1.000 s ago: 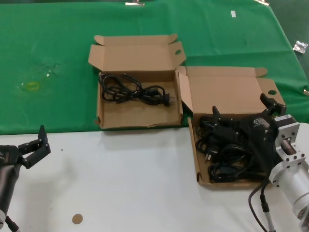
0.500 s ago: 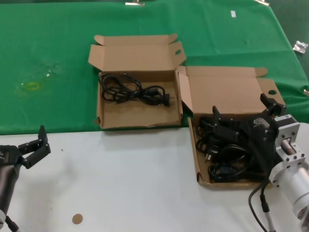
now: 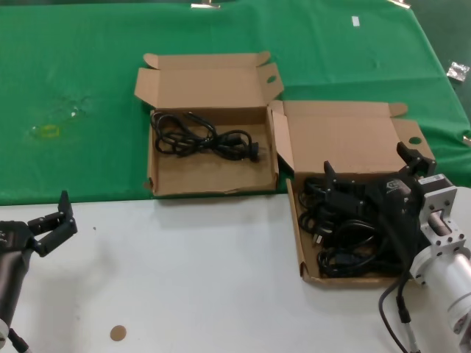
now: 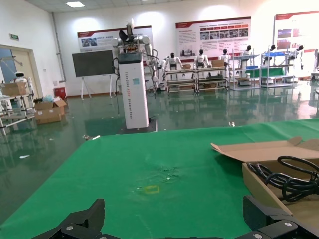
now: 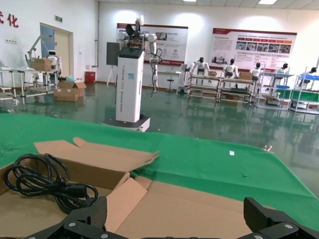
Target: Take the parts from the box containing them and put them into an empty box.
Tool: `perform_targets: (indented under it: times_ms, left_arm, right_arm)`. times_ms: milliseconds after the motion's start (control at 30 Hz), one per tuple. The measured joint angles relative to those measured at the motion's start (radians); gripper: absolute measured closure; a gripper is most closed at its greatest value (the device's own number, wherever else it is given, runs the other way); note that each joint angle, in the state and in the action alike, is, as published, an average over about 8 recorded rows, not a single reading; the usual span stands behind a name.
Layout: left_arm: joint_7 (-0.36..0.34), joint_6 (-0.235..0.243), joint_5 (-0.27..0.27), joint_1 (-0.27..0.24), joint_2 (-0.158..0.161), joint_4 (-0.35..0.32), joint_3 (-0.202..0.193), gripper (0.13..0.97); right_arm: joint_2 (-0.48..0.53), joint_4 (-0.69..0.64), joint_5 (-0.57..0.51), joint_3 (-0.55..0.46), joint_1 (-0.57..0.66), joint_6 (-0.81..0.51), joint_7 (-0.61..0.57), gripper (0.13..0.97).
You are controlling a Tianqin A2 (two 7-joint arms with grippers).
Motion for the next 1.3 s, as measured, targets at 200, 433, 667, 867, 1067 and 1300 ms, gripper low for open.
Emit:
perform_targets:
  times_ms: [200,433,667,867,1067,1300]
  left_arm:
    - [0.000,0.000,0.000,0.000,0.000,0.000,0.000,0.132]
    - [0.000,0.000,0.000,0.000,0.000,0.000,0.000,0.132]
    - [0.000,0.000,0.000,0.000,0.000,0.000,0.000,0.132]
    - [0.000,0.000,0.000,0.000,0.000,0.000,0.000,0.132]
    - [0.000,0.000,0.000,0.000,0.000,0.000,0.000,0.132]
    - [0.000,0.000,0.000,0.000,0.000,0.000,0.000,0.132]
  right_arm:
    - [0.000,0.000,0.000,0.000,0.000,0.000,0.000,0.129]
    - [0.000,0.000,0.000,0.000,0.000,0.000,0.000,0.129]
    - [0.000,0.000,0.000,0.000,0.000,0.000,0.000,0.129]
    - [0.000,0.000,0.000,0.000,0.000,0.000,0.000,0.129]
    - [0.000,0.000,0.000,0.000,0.000,0.000,0.000,0.129]
    - [0.000,0.000,0.000,0.000,0.000,0.000,0.000,0.129]
